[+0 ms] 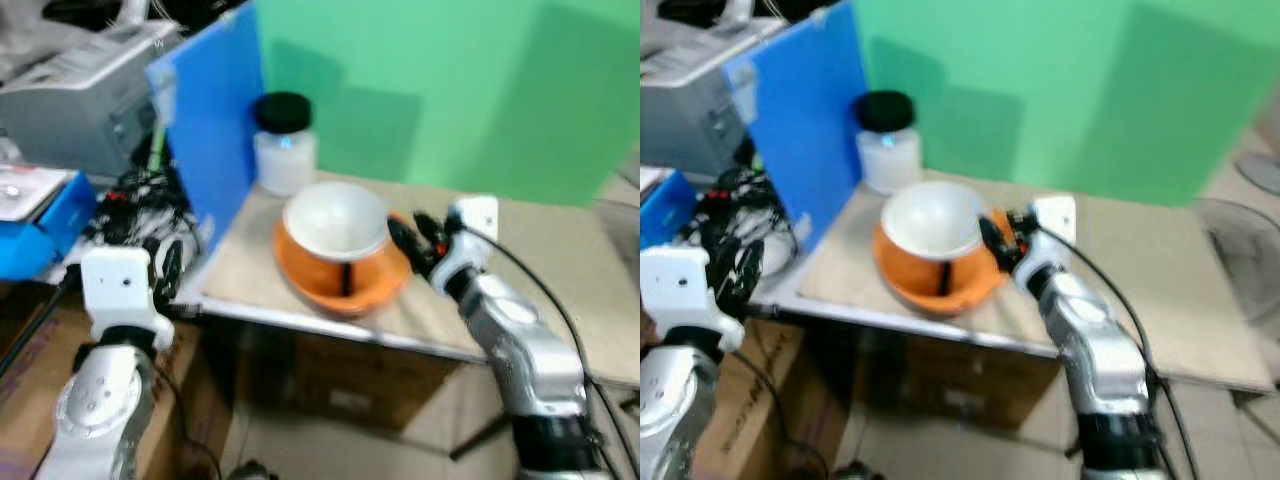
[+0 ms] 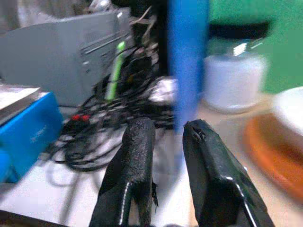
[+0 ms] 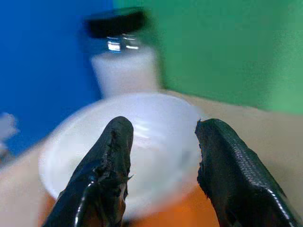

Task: Setting the table

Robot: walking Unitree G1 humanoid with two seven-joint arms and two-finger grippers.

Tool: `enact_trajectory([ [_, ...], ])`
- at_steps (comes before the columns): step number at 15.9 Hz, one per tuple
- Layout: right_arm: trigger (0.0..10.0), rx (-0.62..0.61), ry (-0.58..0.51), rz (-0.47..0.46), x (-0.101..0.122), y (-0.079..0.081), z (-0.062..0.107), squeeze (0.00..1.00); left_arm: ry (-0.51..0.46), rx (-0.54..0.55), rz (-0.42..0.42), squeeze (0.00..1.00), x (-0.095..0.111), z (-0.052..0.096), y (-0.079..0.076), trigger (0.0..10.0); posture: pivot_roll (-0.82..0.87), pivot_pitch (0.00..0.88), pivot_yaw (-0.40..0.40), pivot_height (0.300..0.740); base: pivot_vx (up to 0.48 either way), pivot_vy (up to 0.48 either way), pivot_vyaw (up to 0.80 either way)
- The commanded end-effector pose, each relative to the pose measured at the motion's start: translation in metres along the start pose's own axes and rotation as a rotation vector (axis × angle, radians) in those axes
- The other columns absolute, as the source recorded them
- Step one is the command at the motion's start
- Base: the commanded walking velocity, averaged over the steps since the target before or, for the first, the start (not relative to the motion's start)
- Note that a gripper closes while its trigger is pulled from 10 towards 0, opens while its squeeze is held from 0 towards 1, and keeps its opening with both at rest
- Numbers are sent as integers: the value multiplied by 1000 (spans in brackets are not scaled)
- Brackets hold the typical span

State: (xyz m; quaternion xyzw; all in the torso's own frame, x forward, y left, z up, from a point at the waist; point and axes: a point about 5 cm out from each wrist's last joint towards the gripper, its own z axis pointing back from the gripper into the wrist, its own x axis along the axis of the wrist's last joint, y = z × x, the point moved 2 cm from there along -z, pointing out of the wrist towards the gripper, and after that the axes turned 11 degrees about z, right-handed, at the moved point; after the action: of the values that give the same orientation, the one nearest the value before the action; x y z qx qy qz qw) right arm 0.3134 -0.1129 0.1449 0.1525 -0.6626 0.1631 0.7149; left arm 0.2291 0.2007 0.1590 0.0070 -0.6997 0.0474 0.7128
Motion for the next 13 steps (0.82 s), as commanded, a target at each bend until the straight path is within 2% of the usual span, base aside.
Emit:
enact_trajectory([
  [1,10000,-22,22,6,-2,-7,3,0,15,-61,12,0,-1,-1,-9,10000,20,21,-6,740,304,0,0],
  [2,10000,-27,28,6,-2,-8,3,0,20,-74,6,0,-1,0,-10,10000,20,23,-7,740,270,0,0],
  [3,10000,-39,70,43,-5,-10,2,0,30,-113,1,0,-3,1,-13,10000,18,25,-7,740,0,0,0],
  [4,10000,-30,48,-15,1,-13,2,157,37,-161,-8,0,-3,4,-19,10000,14,29,-6,740,0,0,0],
  [5,10000,-31,43,-29,3,-14,2,788,37,-172,-6,0,-3,5,-20,10000,14,30,-7,740,0,0,0],
  [6,10000,-29,35,-24,9,-17,2,1000,38,-217,-3,0,-2,7,-26,10000,15,32,-9,740,0,0,0],
  [7,10000,-14,42,-42,17,-21,-1,1000,36,-301,0,0,-1,11,-35,10000,7,36,-14,740,0,0,0],
  [9,10000,-10,100,-76,19,-26,-7,1000,51,-369,-2,0,-3,11,-42,10000,3,39,-14,740,0,0,0],
  [10,10000,-7,120,-96,18,-27,-9,1000,54,-383,-4,0,-3,11,-43,10000,-1,38,-13,740,0,0,0],
  [13,10000,0,271,-191,4,-34,-24,1000,81,-549,-15,0,-2,8,-56,10000,0,38,-22,740,0,0,0],
])
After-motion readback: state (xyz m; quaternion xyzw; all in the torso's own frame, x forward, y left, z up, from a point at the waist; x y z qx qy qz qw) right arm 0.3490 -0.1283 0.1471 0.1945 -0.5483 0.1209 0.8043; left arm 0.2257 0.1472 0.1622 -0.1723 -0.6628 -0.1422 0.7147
